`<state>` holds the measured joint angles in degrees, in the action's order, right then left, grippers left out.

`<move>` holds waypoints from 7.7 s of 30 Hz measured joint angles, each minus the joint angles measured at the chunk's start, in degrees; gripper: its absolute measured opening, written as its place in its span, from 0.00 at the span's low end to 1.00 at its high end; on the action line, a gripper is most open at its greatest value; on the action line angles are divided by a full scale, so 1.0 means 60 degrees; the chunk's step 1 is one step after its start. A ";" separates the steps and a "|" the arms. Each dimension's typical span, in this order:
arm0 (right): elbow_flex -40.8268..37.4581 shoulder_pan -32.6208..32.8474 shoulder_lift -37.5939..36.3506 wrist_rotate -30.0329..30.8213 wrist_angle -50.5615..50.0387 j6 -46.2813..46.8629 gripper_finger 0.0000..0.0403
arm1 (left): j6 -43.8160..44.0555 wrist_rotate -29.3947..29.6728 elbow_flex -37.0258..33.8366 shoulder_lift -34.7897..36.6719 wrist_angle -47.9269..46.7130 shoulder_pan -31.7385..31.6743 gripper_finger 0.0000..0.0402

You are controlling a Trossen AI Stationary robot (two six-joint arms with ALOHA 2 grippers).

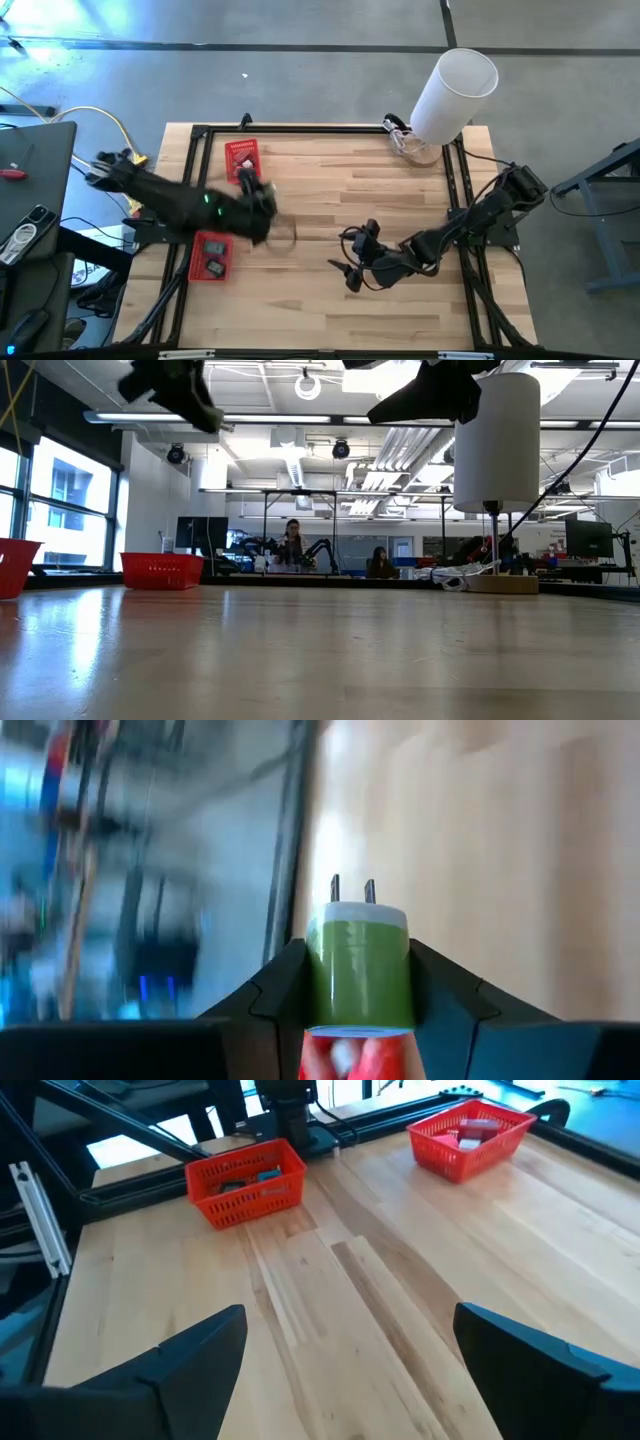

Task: Pick & Place Office items
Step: Put the green adaptor into the top red bin, then return to Home Position

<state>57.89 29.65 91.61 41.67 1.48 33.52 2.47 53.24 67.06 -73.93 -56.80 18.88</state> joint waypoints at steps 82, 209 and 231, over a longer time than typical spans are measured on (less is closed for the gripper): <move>-0.1035 0.0998 0.0095 0.0488 0.0026 0.1449 0.86 | 0.1309 -0.6256 -0.3355 0.1002 0.3207 -0.8664 0.45; -0.9592 -0.3670 -1.4358 -0.5241 0.0162 -0.5186 0.01 | 0.1137 -0.8813 -0.9796 1.2229 0.7272 -0.3367 0.00; -0.9595 -0.3822 -1.4240 -0.5233 0.0171 -0.5741 0.01 | 0.0563 -0.8857 -1.1089 1.2138 0.9551 -0.3353 0.00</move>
<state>0.32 6.72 6.17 10.27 2.50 -0.92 5.85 0.10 0.52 -1.10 0.50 -1.23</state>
